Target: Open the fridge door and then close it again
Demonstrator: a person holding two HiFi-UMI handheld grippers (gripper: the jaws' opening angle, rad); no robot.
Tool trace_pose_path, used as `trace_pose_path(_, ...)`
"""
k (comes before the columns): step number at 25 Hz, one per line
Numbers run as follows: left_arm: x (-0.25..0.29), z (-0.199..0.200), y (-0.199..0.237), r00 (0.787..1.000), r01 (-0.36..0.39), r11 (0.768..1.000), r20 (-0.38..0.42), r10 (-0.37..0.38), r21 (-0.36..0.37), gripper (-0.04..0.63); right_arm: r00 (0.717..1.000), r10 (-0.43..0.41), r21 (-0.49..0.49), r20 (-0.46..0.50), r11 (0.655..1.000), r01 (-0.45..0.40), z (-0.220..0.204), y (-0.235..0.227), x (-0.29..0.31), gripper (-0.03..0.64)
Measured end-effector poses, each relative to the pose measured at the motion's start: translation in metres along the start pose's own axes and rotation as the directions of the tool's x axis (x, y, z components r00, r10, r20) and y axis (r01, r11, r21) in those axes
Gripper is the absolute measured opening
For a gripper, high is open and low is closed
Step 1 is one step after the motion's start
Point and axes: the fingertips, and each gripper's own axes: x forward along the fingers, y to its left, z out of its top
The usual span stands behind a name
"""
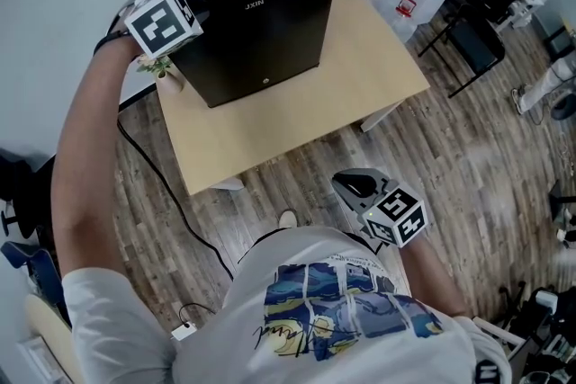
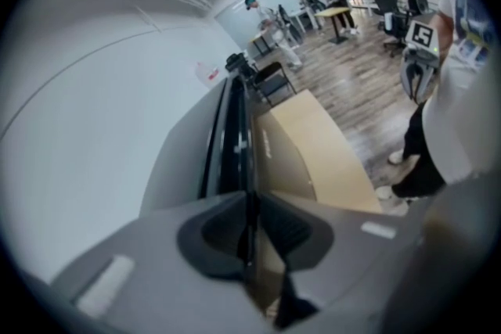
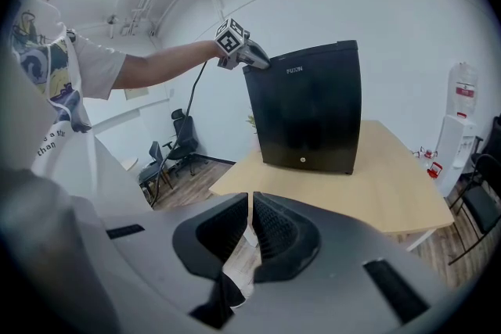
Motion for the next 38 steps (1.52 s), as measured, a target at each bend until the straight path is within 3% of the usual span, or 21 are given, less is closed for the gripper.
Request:
trace_pose_path(6, -0.002, 0.001, 0.001, 0.984, -0.175, 0.984, -0.031, 0.175, -0.015, 0.073, 1.0, 0.011, -0.004, 0.013, 1.0, -0.011, -0.014, -0.009, -0.024, 0.026)
trace_pose_path(8, -0.007, 0.004, 0.0, 0.974, -0.226, 0.972, -0.026, 0.225, -0.057, 0.084, 1.0, 0.019, -0.009, 0.014, 1.0, -0.019, -0.02, -0.012, -0.035, 0.026)
trace_pose_path(12, -0.031, 0.019, -0.015, 0.956, -0.288, 0.943, 0.013, 0.294, -0.167, 0.036, 0.999, 0.04, -0.03, 0.011, 0.999, -0.039, -0.034, -0.018, -0.06, 0.026)
trace_pose_path(18, -0.056, 0.043, -0.077, 0.957, -0.224, 0.902, 0.089, 0.274, -0.369, 0.035, 0.997, 0.074, -0.073, 0.035, 0.995, -0.071, -0.049, -0.016, -0.089, 0.026)
trace_pose_path(23, -0.073, 0.063, -0.14, 0.949, -0.161, 0.843, 0.153, 0.275, -0.514, 0.029, 0.993, 0.104, -0.099, 0.052, 0.99, -0.099, -0.063, -0.014, -0.115, 0.026)
trace_pose_path(26, -0.083, 0.076, -0.185, 0.935, -0.113, 0.785, 0.203, 0.292, -0.609, 0.023, 0.991, 0.119, -0.108, 0.059, 0.988, -0.112, -0.077, -0.013, -0.128, 0.026)
trace_pose_path(30, -0.094, 0.099, -0.258, 0.899, 0.002, 0.686, 0.302, 0.318, -0.727, 0.012, 0.988, 0.14, -0.119, 0.071, 0.984, -0.131, -0.093, -0.011, -0.144, 0.025)
trace_pose_path(32, -0.099, 0.111, -0.3, 0.869, 0.095, 0.614, 0.367, 0.333, -0.784, 0.011, 0.986, 0.148, -0.128, 0.082, 0.982, -0.137, -0.098, -0.01, -0.151, 0.023)
trace_pose_path(35, -0.112, 0.122, -0.363, 0.818, 0.219, 0.465, 0.421, 0.392, -0.858, 0.01, 0.98, 0.168, -0.126, 0.104, 0.98, -0.155, -0.103, -0.007, -0.161, 0.021)
trace_pose_path(36, -0.117, 0.128, -0.382, 0.801, 0.251, 0.432, 0.437, 0.41, -0.866, 0.01, 0.978, 0.176, -0.121, 0.116, 0.979, -0.162, -0.104, -0.006, -0.164, 0.021)
trace_pose_path(38, -0.126, 0.142, -0.418, 0.779, 0.287, 0.409, 0.459, 0.426, -0.866, 0.009, 0.973, 0.187, -0.119, 0.138, 0.978, -0.171, -0.105, -0.004, -0.169, 0.02)
